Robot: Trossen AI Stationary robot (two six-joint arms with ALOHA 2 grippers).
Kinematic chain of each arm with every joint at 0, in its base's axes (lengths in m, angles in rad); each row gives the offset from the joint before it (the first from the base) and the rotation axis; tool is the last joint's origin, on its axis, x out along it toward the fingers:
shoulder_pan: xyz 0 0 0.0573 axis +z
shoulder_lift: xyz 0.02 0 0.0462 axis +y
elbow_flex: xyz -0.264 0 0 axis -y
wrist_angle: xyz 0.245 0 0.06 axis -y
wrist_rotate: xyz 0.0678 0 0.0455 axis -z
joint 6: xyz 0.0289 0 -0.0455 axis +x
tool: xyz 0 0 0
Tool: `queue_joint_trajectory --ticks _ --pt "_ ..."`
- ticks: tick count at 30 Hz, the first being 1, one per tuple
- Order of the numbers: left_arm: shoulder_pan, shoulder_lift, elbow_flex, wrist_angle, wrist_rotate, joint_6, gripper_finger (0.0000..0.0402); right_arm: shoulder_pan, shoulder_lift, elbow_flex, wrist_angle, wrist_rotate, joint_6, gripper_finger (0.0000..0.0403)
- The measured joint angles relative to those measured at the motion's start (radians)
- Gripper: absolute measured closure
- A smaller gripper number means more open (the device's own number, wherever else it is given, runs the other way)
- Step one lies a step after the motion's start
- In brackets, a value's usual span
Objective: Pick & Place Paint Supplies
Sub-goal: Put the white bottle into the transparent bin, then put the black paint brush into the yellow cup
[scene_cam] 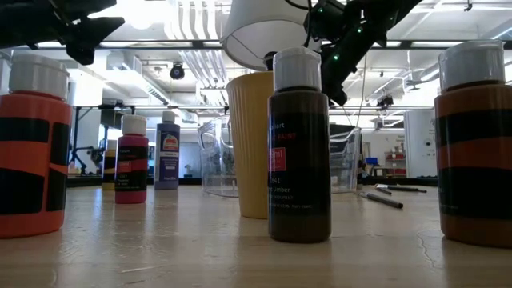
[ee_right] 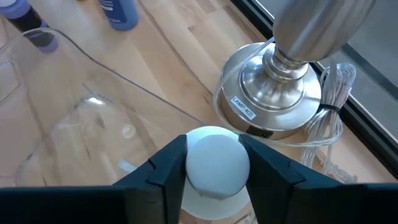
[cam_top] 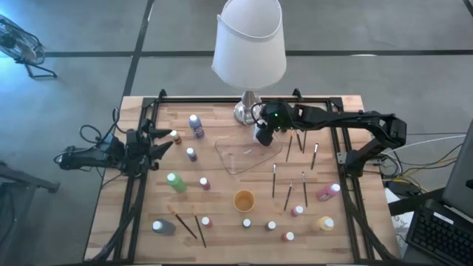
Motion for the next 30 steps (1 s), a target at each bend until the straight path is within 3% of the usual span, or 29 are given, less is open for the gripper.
queue_joint_trajectory --ticks 10,18,25,30 --pt "0.000 0.000 0.000 0.000 0.000 0.000 0.0183 0.000 -0.010 -0.001 0.005 0.000 0.001 0.0188" --pt "0.000 0.000 0.000 0.000 0.000 0.000 0.0183 0.000 -0.110 -0.002 -0.029 0.000 0.001 0.0167" --pt "0.000 0.000 0.000 0.000 0.000 0.000 0.0183 0.000 -0.243 -0.002 -0.267 0.001 0.007 0.0154" --pt "0.000 0.000 0.000 0.000 0.000 0.000 0.0183 0.000 -0.312 -0.002 -0.446 0.047 0.109 0.0149"
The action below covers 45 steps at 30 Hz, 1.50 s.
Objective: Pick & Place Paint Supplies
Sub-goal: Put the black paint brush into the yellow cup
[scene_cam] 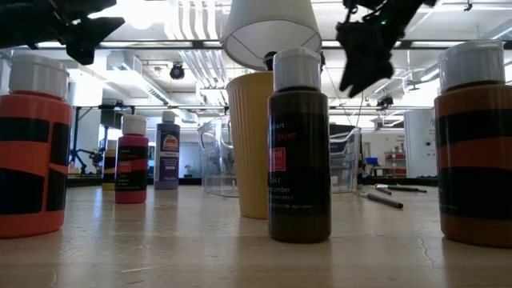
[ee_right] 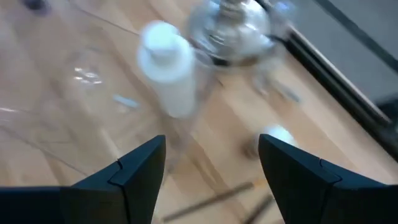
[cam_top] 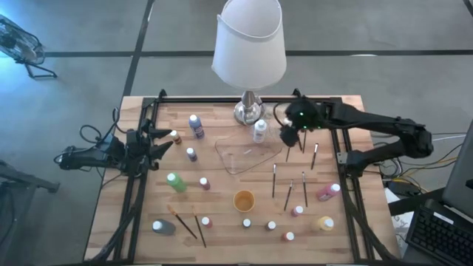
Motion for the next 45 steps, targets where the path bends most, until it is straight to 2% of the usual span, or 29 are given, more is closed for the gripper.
queue_joint_trajectory --ticks 6,10,22,29,34,45 --pt "0.000 0.000 0.000 0.000 0.000 0.000 0.0183 -0.001 -0.060 -0.009 -0.157 0.218 0.132 0.0166" --pt "0.000 0.000 0.000 0.000 0.000 0.000 0.0183 -0.018 -0.092 -0.028 -0.193 0.292 0.227 0.0178" --pt "0.000 0.000 0.000 0.000 0.000 0.000 0.0183 -0.277 -0.065 -0.116 -0.177 0.284 0.342 0.0183" --pt "0.000 0.000 0.000 0.000 0.000 0.000 0.0183 -0.404 -0.015 -0.163 -0.041 0.120 0.297 0.0189" --pt "0.000 0.000 0.000 0.000 0.000 0.000 0.0183 -0.452 0.051 -0.169 0.042 0.080 0.285 0.0201" --pt "0.000 0.000 0.000 0.000 0.000 0.000 0.0183 -0.513 0.226 -0.185 0.054 0.075 0.279 0.0217"
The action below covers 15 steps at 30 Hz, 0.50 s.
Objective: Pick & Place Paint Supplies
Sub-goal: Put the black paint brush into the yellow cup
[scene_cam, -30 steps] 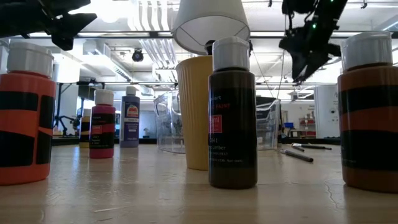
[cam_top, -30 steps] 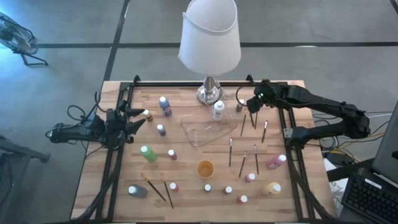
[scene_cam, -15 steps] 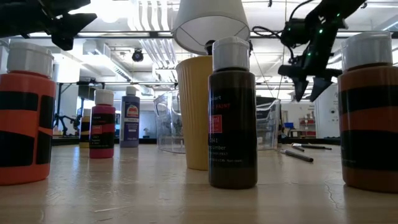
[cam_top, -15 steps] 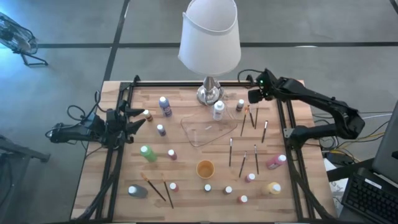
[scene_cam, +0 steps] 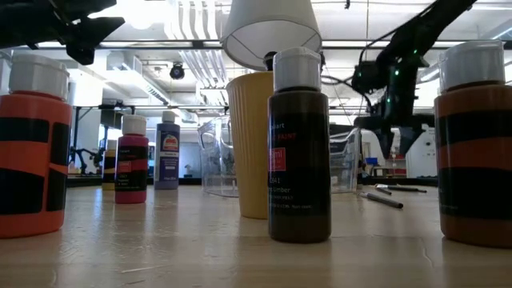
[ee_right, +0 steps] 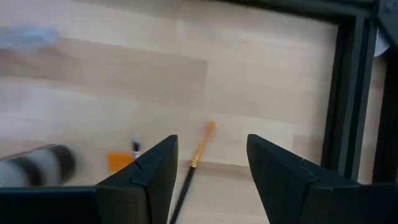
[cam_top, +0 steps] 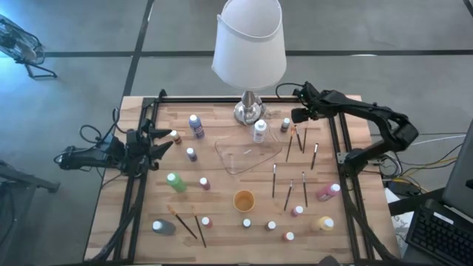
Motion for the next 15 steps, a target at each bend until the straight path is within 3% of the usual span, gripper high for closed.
queue_joint_trajectory --ticks 15 --pt "0.000 0.000 0.000 0.000 0.000 0.000 0.0183 -0.073 0.153 -0.040 0.106 -0.079 -0.003 0.0247"
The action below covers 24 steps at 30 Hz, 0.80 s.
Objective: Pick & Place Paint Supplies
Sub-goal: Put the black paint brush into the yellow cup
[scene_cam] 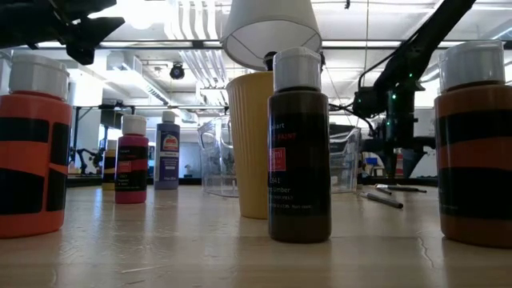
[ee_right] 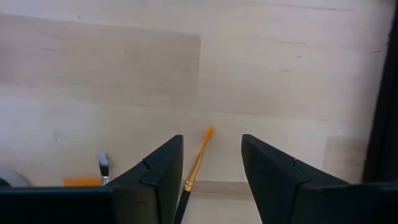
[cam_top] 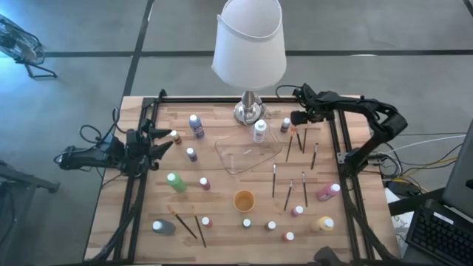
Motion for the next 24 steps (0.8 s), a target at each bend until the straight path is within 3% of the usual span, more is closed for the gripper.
queue_joint_trajectory --ticks 14,24 --pt "0.000 0.000 0.000 0.000 0.000 0.000 0.0183 0.001 0.006 0.002 0.009 0.010 0.015 0.0282" --pt "0.000 0.000 0.000 0.000 0.000 0.000 0.0183 -0.001 0.017 0.005 0.022 0.011 0.041 0.0263"
